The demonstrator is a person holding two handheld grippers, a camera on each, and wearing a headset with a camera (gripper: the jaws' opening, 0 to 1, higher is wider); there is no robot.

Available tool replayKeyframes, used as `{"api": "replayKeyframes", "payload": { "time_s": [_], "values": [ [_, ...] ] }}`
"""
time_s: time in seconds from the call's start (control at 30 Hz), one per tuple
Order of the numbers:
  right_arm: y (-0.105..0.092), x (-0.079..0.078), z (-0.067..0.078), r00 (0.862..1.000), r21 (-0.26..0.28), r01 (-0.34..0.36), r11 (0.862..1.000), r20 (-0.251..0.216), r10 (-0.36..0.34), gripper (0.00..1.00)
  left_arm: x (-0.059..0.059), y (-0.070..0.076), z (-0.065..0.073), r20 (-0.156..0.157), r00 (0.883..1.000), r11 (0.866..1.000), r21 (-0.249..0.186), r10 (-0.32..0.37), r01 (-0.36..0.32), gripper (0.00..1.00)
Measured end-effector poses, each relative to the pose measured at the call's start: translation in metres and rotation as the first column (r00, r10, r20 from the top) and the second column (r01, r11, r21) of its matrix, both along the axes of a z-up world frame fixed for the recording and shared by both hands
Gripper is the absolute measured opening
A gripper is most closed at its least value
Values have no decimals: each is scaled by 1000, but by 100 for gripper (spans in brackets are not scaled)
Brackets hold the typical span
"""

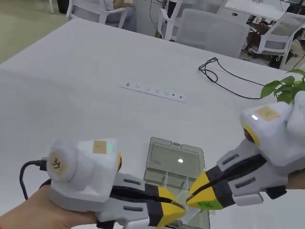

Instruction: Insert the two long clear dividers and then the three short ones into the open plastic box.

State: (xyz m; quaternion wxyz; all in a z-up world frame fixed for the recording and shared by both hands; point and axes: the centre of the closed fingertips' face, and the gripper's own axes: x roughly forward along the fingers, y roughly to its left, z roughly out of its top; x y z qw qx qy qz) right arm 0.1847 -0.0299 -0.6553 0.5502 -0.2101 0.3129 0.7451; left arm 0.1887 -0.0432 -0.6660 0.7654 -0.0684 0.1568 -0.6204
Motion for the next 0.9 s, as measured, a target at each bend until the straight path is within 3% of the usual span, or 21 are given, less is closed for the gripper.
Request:
{"api": "replayKeyframes", "payload": {
  "time_s": [0.53, 0.9],
  "values": [
    [2, 18, 14, 997, 40, 67, 997, 33, -68, 3, 11, 29, -11, -9, 995, 994, 41, 97, -97, 12],
    [4, 30, 16, 992, 45, 104, 994, 61, -106, 3, 20, 46, -18, -5, 987, 984, 83, 161, -160, 27]
  ]
}}
